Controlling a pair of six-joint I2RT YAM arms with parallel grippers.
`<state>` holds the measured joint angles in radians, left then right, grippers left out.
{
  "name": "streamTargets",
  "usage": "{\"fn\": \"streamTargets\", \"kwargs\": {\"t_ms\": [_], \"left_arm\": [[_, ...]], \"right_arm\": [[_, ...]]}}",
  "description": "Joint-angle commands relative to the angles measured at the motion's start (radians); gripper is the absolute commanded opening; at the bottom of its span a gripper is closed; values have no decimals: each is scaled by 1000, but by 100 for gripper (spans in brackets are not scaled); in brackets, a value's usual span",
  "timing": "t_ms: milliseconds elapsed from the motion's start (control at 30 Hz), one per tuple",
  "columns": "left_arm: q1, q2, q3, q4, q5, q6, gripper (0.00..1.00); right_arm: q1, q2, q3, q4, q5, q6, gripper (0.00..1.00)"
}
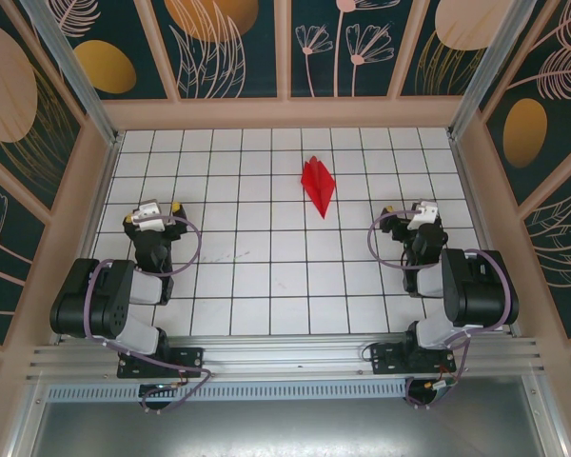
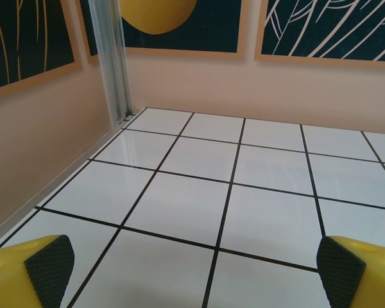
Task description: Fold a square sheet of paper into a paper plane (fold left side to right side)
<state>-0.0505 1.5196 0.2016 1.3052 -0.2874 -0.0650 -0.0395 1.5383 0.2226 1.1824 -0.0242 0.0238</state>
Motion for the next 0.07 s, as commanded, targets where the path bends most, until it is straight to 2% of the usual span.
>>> {"fn": "streamTargets", "kwargs": {"t_ms": [0,33], "left_arm": [[6,4,12,19,14,-20,99],[6,5,12,19,14,-19,99]], "right_arm": [[3,3,16,54,-7,-11,99],[3,3,14,55,-7,-12,99]]}}
